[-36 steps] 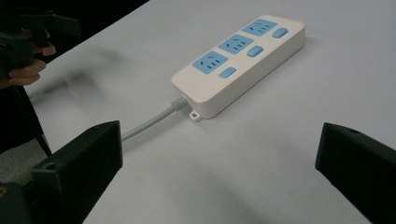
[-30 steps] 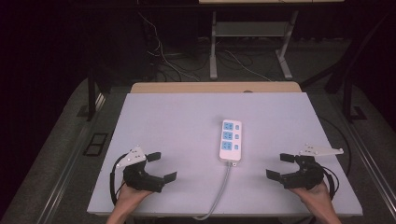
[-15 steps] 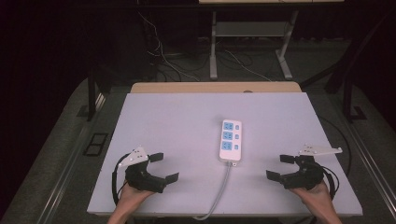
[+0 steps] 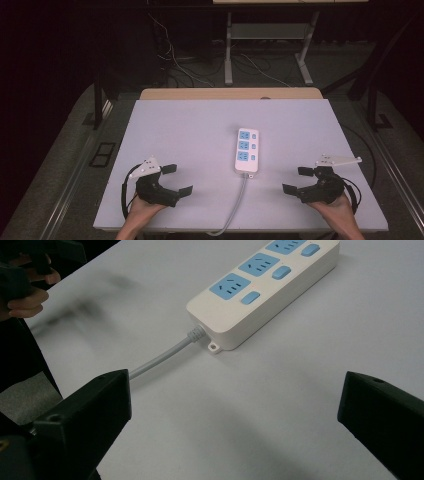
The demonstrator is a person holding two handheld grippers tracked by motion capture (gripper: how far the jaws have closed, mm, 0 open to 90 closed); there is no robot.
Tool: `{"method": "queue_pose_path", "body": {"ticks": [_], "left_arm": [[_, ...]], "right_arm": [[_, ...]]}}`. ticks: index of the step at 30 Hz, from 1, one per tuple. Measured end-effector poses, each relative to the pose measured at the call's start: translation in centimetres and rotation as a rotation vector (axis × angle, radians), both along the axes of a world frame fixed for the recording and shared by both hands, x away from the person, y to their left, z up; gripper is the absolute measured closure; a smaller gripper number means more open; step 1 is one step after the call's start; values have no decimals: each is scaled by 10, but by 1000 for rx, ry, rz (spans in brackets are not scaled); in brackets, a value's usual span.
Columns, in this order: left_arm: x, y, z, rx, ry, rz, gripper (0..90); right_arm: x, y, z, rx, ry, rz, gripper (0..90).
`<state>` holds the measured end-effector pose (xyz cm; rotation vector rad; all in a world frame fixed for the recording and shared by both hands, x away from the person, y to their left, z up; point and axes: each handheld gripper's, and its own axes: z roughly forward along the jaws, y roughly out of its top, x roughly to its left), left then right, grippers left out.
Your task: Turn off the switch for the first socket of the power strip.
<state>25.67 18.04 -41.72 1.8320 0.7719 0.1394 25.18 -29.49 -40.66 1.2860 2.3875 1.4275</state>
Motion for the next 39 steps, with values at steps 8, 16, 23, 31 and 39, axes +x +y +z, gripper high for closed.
{"method": "queue_pose_path", "body": {"ticks": [8,16,23,31,39], "left_arm": [[0,1,-1,4,3,-2,0],[0,-2,-2,9,12,-13,0],[1,-2,-2,8,14,-15,0],[2,-2,-3,6,19,-15,0],[2,-1,-2,-3,15,-7,0]], "right_arm": [[7,5,7,-16,4,13,6],[16,10,15,-35,5,32,6],[23,13,27,-51,-3,52,6],[33,16,34,-68,0,70,6],[45,22,40,-94,12,91,7]]}}
